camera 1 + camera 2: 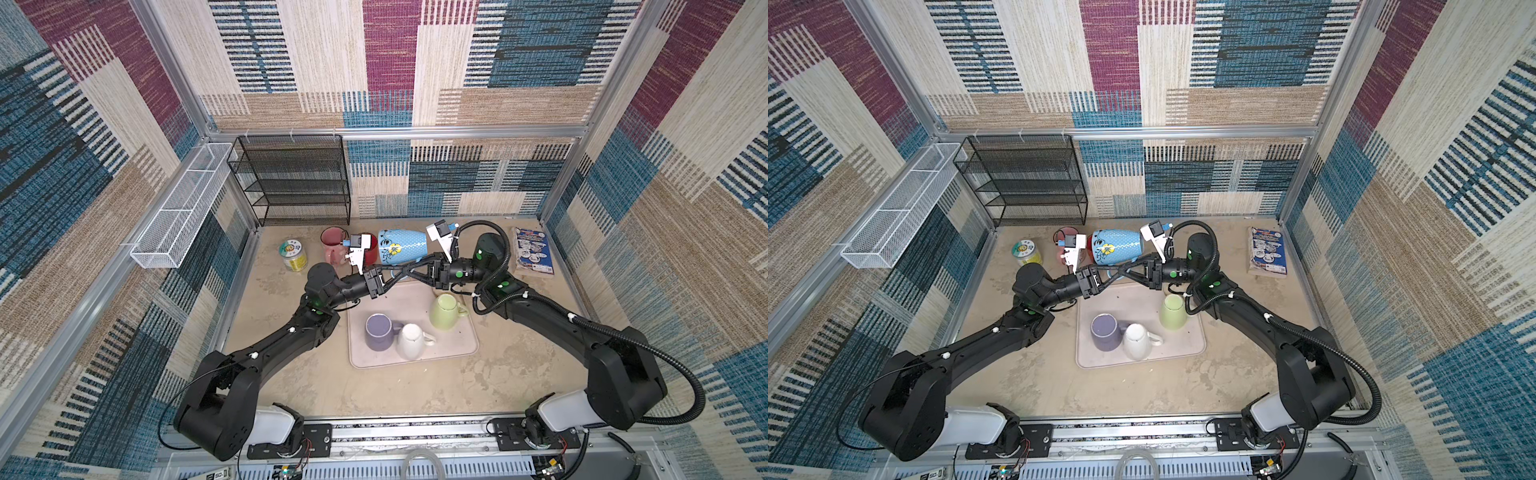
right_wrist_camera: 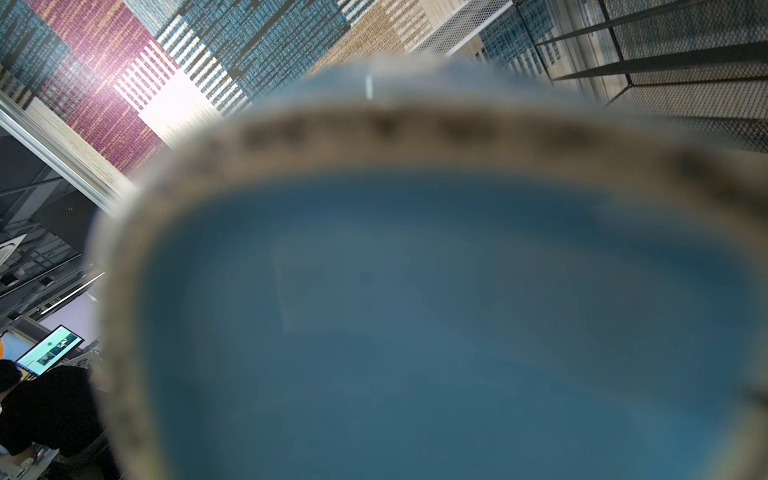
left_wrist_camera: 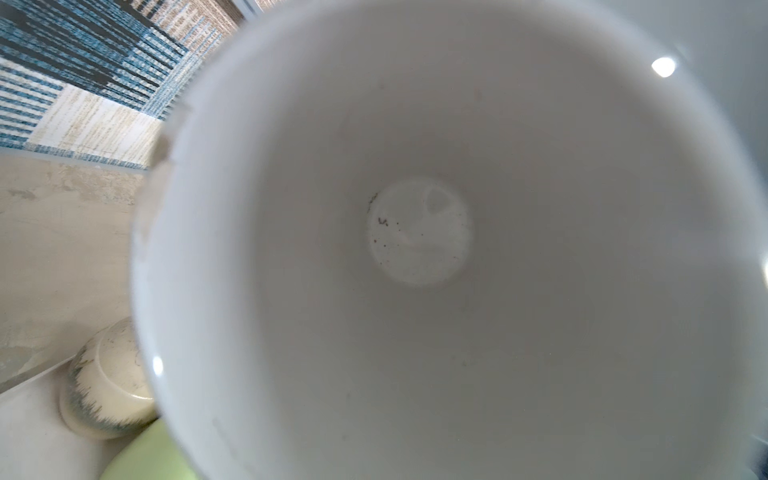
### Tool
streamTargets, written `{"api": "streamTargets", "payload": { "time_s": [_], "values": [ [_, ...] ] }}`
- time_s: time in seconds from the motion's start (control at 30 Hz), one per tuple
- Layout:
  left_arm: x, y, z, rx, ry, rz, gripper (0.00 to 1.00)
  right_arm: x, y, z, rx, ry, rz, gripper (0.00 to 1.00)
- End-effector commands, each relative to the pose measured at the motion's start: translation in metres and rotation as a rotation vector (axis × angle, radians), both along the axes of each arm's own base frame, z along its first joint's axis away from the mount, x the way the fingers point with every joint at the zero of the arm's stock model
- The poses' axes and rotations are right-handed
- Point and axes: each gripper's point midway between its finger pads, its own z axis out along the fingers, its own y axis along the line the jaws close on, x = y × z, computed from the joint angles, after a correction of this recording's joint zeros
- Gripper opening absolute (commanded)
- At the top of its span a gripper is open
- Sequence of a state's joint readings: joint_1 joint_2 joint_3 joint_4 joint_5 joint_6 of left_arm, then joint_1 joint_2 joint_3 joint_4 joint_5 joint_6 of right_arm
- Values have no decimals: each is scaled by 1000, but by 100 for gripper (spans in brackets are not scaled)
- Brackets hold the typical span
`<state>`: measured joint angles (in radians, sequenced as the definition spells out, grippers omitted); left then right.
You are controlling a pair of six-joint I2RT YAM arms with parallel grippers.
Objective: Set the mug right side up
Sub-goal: 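Insert the left gripper into the blue mug opening and grasp its rim, then swing the blue mug upright with the left gripper while the right gripper releases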
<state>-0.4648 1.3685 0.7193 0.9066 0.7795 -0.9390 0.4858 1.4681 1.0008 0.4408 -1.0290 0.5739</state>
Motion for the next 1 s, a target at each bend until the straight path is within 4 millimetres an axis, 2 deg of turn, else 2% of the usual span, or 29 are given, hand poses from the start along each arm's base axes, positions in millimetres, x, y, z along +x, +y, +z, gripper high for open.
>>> {"api": "streamTargets", "payload": {
  "time_s": [0.0, 0.23, 0.37, 0.67, 0.9, 0.97],
  "values": [
    [5, 9, 3, -26, -64, 86, 0, 8, 2, -12, -33, 24, -35, 19],
    [12, 21, -36, 24, 1, 188, 0, 26, 5, -43, -81, 89, -83, 38],
    [19, 28, -50, 58, 26, 253, 0, 32, 6, -57, -107, 114, -107, 46],
    [39, 33, -76, 173, 87, 339, 0, 46, 1, -86, -182, 161, -195, 49],
    [57, 34, -84, 254, 114, 392, 0, 50, -8, -95, -225, 151, -267, 51],
    [61, 35, -93, 311, 152, 404, 0, 52, -12, -95, -241, 143, -297, 53]
  ]
}}
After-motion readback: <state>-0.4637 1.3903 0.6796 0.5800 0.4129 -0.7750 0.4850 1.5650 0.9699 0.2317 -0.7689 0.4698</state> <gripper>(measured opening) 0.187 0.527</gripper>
